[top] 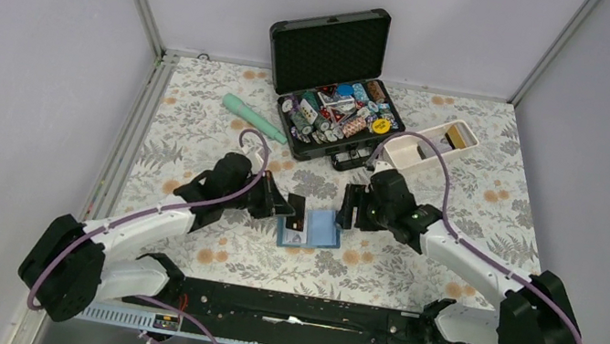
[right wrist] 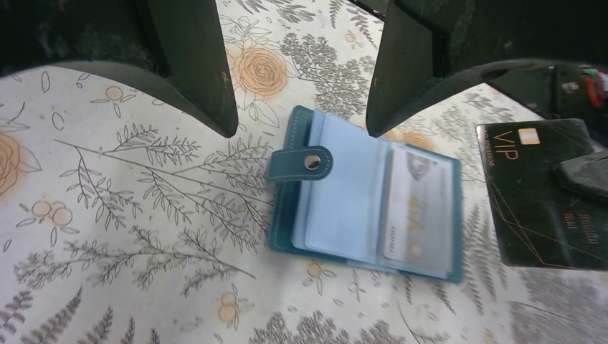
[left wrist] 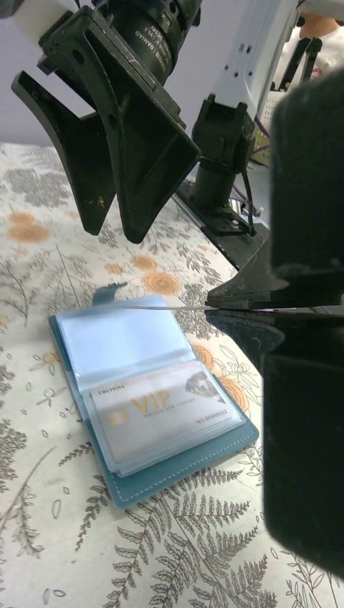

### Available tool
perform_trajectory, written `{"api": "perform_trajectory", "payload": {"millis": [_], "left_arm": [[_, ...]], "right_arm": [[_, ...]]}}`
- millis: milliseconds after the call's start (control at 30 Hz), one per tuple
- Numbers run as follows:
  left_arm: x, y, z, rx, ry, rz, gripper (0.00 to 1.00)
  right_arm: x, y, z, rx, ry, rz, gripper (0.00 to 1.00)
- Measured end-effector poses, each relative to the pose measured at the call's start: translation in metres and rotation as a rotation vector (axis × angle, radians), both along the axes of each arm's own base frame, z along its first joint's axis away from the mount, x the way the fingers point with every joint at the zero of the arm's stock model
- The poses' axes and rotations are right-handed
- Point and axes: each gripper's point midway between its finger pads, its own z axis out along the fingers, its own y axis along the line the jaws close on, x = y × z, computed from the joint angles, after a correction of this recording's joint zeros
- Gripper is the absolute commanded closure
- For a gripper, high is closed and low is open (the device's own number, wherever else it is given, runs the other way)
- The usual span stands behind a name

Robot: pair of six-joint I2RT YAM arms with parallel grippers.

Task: Put the credit cards into the card holder
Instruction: Insert the credit card into the card holder.

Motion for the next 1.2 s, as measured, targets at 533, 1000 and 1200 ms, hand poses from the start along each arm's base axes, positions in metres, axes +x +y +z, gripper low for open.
{"api": "perform_trajectory", "payload": {"millis": [533, 1000, 1200], "left_arm": [[-0.01, -0.011, -0.037, 0.102, 0.085, -0.031, 1.0], [-0.009, -0.014, -0.057, 0.141, 0.129, -0.023, 1.0], [-0.006, -0.019, -0.059, 0.136, 0.133, -0.023, 1.0]], "right_arm": [[-0.023, 0.012, -0.063, -0.19, 0.091, 0.057, 0.35], [-0.014, 0.017, -0.075, -0.208, 0.091, 0.04, 0.6], [-0.012, 0.016, -0.076, -0.217, 0.088, 0.034, 0.69]]}}
